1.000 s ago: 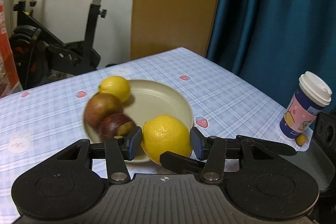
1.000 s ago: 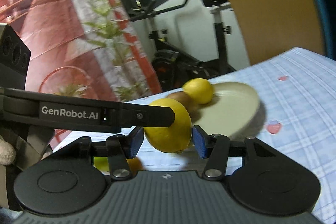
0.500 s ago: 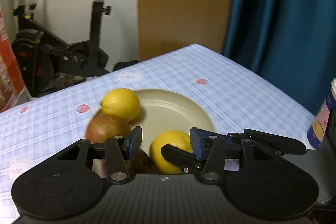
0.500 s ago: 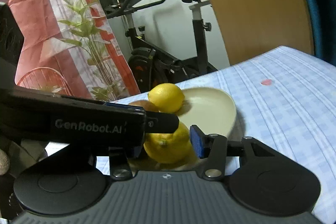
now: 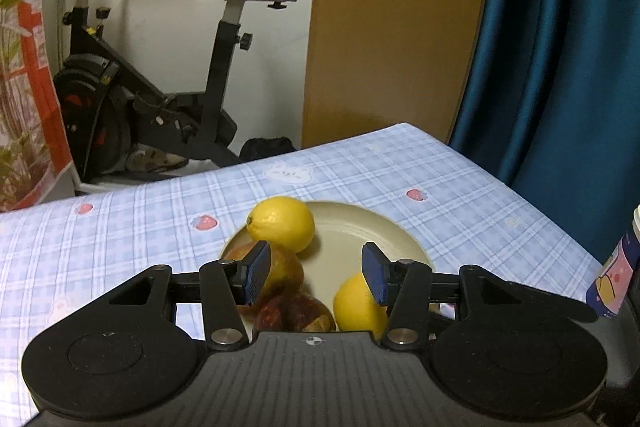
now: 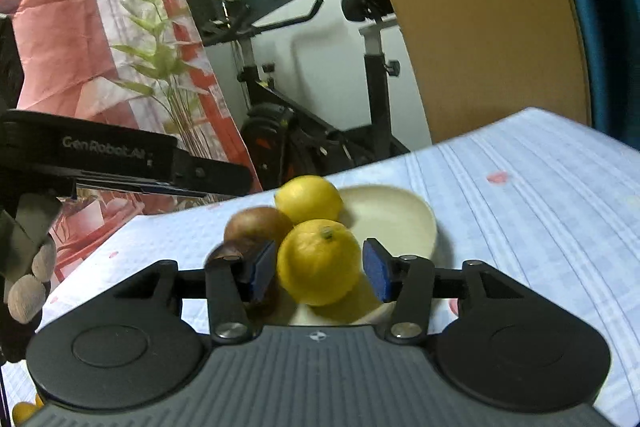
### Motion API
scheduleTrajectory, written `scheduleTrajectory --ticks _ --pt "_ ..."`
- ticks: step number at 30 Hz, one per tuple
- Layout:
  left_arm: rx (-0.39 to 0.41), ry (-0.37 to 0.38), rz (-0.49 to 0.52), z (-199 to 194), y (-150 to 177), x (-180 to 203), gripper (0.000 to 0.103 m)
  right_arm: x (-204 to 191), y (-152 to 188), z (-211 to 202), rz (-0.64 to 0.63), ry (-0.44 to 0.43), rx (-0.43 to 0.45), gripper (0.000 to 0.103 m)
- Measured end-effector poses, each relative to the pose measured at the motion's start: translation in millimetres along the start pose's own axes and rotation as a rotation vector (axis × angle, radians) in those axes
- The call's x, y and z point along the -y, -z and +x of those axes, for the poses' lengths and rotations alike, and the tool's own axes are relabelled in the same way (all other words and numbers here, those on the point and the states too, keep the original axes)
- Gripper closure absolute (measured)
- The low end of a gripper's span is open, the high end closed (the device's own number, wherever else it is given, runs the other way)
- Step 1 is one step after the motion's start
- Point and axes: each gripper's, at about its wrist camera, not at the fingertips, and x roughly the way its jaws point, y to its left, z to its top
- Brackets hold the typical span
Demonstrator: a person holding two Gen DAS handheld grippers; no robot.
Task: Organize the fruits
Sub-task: 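Carry the lemon onto the plate beside the passion fruit, open left tool, then move the left tool back over the loose fruits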
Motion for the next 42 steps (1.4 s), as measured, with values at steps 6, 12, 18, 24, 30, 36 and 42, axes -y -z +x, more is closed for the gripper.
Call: scheduleTrajectory --ticks 6,12,18,24,30,36,42 --pt "0.004 -0.007 -0.029 -9.3 4.8 -6.4 0.050 -8.6 -2.6 5.3 -0.037 -0.021 -0.039 0.061" --pt "0.007 -0.017 -0.078 -20.4 9.8 -19.4 0.050 -10.8 0.7 4.2 -0.044 -0.020 -0.044 0.061" --pt "0.017 -0.026 -0.112 -47.6 19.3 -35.8 0.050 -19.5 4.5 -10.1 -0.063 -0.016 -0.034 0.060" --pt "0.002 -0.055 -0.149 -78.4 35.1 -61.7 0.050 -41.2 10.4 -19.4 -0.107 -0.072 -0.061 0.060" --pt "-0.021 -0.095 -0.202 -98.2 54.4 -89.5 0.050 -72.8 22.1 -13.1 -0.205 -0.145 -0.111 0.060" --pt "-0.042 -0.102 -0.256 -102.4 67.3 -107.3 0.050 -94.5 36.0 -1.9 -0.297 -0.200 -0.161 0.060" --pt "-0.066 -0.052 -0.239 -90.8 73.3 -95.1 0.050 -100.7 45.3 5.9 -0.333 -0.225 -0.189 0.060"
